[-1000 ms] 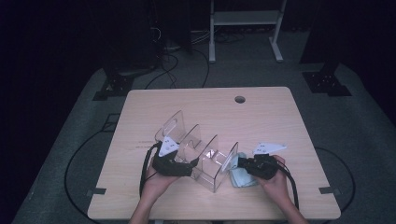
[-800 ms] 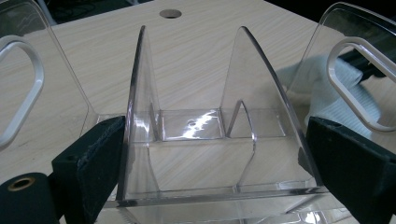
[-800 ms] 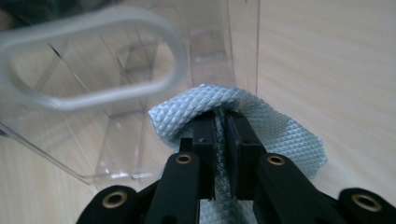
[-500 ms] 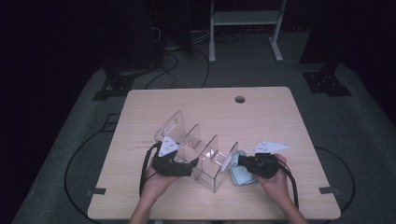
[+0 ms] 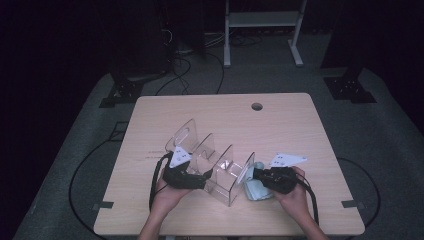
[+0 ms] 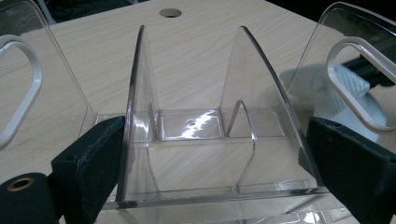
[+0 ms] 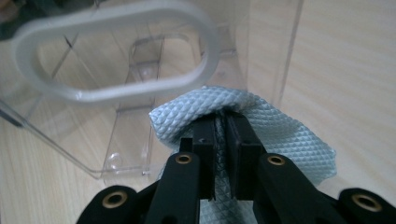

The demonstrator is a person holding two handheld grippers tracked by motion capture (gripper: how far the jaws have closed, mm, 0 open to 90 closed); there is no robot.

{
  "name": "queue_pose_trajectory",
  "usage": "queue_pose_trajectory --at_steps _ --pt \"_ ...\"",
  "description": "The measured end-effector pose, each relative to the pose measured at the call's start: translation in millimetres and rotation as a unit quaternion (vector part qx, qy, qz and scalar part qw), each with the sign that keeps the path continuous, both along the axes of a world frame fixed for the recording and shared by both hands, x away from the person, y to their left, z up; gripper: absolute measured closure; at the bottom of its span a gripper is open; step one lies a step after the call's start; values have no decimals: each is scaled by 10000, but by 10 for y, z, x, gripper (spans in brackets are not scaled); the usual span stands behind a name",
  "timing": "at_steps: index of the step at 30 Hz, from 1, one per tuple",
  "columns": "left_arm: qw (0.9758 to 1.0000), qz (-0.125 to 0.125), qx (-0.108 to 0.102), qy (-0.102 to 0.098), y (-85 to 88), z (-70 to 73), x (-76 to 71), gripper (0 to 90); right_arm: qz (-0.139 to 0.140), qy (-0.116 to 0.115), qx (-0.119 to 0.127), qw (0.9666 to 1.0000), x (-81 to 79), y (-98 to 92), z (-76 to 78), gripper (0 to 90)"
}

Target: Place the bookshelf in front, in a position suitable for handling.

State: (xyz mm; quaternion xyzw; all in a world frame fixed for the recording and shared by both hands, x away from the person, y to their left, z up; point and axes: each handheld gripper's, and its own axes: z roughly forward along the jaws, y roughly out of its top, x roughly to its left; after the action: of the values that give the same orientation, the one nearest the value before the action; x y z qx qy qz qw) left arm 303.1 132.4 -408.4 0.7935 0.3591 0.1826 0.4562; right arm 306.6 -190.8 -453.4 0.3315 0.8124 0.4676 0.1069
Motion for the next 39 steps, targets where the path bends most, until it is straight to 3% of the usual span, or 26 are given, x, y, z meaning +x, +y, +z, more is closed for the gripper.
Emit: queue_pose_trajectory --at_steps 4,9,12,14,16,18,21,25,27,29,31,33,36,38,39 --pt "10000 -5 7 3 4 1 -1 73 6 275 -32 9996 31 2 -121 826" --pt "10000 4 12 9 4 2 -3 73 39 16 -84 10000 -35 36 3 826" --pt "10000 3 13 13 4 3 0 73 60 216 77 9997 -14 25 -85 826" --pt "10000 0 19 21 3 4 1 73 77 325 16 9994 -1 28 -140 827" --pt "10000 -1 20 17 5 4 -1 73 88 299 15 9995 -16 30 -103 827" --pt "10000 3 18 11 5 2 -3 73 177 202 188 9995 -52 25 -7 828" --pt "10000 10 10 3 3 0 -3 73 224 75 82 9997 -91 57 29 828" --pt "10000 21 21 9 10 2 -1 74 305 366 35 9989 -68 98 -127 830" --pt "10000 24 30 17 6 3 1 73 331 247 -29 9991 -90 108 -66 830" --pt "10000 21 26 24 4 1 8 73 431 146 173 9988 -133 102 47 830" --pt "10000 21 29 18 3 0 8 73 442 -80 -94 9989 -181 134 104 830" --pt "10000 36 24 11 -1 -2 7 73 530 137 76 9985 -178 143 29 830" --pt "10000 53 56 14 10 2 5 75 582 260 -92 9979 -209 228 -81 830" --pt "10000 50 50 6 15 1 7 76 657 233 -58 9976 -231 243 -27 830" --pt "10000 57 57 8 13 1 8 76 693 196 89 9974 -254 243 27 830"
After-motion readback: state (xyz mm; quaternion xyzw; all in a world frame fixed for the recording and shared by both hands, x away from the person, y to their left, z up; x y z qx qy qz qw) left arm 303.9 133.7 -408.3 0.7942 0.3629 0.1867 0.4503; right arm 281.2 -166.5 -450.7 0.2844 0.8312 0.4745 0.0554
